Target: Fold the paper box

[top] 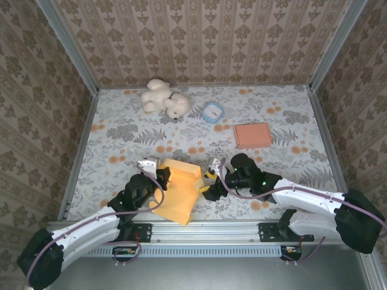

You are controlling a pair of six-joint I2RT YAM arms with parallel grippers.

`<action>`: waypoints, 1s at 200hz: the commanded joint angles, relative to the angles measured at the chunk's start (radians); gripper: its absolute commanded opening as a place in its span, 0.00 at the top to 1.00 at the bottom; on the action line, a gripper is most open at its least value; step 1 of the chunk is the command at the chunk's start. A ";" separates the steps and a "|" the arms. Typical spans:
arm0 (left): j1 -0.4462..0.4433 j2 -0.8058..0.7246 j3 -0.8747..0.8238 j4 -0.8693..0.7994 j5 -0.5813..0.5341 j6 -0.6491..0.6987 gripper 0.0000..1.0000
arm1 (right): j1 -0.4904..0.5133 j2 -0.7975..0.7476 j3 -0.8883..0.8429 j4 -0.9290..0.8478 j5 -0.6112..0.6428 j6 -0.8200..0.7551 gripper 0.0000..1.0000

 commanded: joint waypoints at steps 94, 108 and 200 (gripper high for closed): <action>0.005 0.022 -0.006 0.057 0.015 -0.007 0.92 | 0.030 0.041 0.053 0.038 0.038 0.015 0.20; 0.004 0.031 -0.007 0.063 0.017 -0.006 0.92 | 0.039 0.059 0.062 0.041 0.047 0.015 0.20; -0.001 0.049 -0.009 0.075 0.014 -0.006 0.92 | 0.050 0.087 0.069 0.045 0.241 0.031 0.28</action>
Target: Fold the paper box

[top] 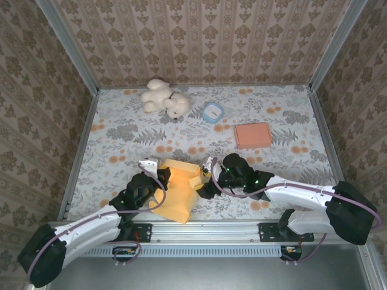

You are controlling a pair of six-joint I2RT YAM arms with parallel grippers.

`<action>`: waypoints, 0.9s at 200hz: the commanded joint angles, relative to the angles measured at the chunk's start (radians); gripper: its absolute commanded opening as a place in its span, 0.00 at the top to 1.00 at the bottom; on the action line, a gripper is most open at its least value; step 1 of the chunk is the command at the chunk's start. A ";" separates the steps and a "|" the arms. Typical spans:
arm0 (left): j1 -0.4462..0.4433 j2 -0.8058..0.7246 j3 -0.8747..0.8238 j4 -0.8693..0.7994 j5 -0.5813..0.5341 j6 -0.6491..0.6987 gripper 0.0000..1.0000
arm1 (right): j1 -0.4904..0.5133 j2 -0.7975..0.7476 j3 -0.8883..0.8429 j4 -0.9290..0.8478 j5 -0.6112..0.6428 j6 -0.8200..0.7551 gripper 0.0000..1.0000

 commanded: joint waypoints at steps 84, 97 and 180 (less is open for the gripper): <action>-0.007 -0.003 -0.007 0.049 0.018 -0.007 0.92 | 0.003 -0.110 -0.041 0.028 0.288 0.004 0.40; -0.009 0.000 -0.006 0.049 0.015 -0.008 0.92 | 0.005 -0.102 -0.039 0.025 0.295 0.004 0.41; -0.013 0.007 -0.011 0.002 -0.140 -0.112 0.92 | 0.055 -0.018 -0.044 0.127 0.354 0.061 0.41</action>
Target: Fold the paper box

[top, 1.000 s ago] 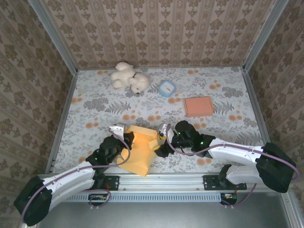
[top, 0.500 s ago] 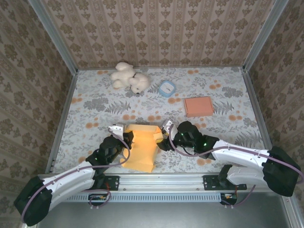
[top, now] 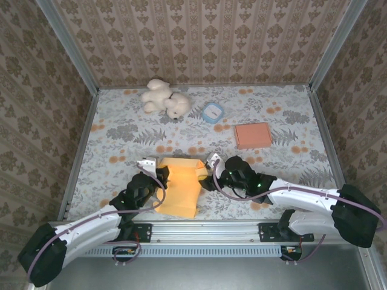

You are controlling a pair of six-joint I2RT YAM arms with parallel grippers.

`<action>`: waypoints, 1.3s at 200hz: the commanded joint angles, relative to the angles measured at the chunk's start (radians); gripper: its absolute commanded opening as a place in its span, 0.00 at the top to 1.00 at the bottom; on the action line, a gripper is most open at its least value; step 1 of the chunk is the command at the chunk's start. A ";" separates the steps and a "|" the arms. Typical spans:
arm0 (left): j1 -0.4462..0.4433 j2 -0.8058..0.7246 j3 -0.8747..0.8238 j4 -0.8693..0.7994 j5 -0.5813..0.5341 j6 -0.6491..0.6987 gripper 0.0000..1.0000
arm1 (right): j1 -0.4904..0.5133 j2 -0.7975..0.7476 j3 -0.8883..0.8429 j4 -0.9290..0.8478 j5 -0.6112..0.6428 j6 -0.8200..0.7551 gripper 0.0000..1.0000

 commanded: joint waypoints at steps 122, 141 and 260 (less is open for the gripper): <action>-0.079 0.197 0.058 -0.008 -0.239 -0.139 0.92 | 0.138 0.234 0.111 0.136 0.168 0.089 0.42; -0.079 0.258 0.067 0.026 -0.230 -0.139 0.92 | 0.139 0.218 0.113 0.099 0.140 0.088 0.39; -0.089 0.373 0.092 0.088 -0.224 -0.077 0.92 | 0.102 -0.080 -0.033 -0.085 0.170 0.037 0.25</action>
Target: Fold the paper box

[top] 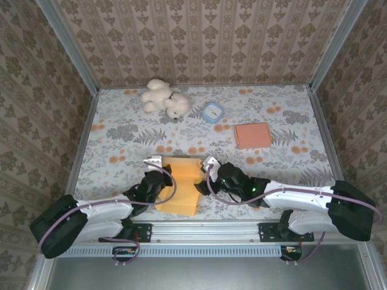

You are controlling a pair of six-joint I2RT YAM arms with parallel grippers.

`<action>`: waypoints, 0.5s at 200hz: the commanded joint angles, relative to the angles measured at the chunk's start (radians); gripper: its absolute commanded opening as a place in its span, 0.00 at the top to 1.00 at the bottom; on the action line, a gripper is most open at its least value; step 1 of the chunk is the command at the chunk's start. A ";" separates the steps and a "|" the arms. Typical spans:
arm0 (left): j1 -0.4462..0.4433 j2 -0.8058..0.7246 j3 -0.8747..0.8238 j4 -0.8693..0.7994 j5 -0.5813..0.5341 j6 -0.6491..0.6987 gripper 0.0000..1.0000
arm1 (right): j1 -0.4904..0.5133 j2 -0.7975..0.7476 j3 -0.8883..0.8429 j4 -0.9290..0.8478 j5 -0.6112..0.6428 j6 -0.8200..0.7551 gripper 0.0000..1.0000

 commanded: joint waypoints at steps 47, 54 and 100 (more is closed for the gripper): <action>0.000 0.042 0.018 0.019 0.045 0.059 0.92 | -0.046 -0.329 -0.149 -0.123 0.020 -0.019 0.22; 0.000 0.041 0.017 0.027 0.058 0.065 0.92 | -0.070 -0.366 -0.172 -0.121 0.023 -0.008 0.22; 0.001 0.039 0.017 0.069 0.137 0.111 0.92 | -0.230 -0.502 -0.260 -0.076 -0.149 0.058 0.26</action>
